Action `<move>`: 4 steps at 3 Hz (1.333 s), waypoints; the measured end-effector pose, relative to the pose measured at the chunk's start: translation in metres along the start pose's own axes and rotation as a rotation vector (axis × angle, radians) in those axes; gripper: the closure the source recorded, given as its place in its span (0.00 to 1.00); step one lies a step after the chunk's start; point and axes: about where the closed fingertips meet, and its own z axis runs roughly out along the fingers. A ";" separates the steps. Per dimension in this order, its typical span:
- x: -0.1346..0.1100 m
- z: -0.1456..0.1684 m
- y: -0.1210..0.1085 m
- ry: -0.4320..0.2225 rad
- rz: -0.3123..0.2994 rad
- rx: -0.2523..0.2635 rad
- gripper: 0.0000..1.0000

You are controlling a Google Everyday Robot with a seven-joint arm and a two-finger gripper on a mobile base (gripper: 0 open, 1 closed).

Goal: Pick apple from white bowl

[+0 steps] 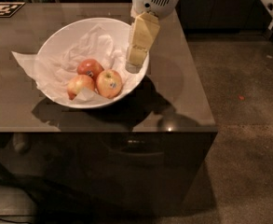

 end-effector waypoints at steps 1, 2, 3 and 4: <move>0.011 0.029 -0.011 -0.016 0.044 -0.029 0.00; 0.029 0.068 -0.028 -0.003 0.106 -0.080 0.00; 0.028 0.068 -0.027 -0.003 0.106 -0.079 0.00; 0.013 0.050 -0.021 -0.002 0.111 -0.031 0.00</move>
Offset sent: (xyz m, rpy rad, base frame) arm 0.0505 -0.0117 -0.1099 -0.0093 0.1980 -0.1056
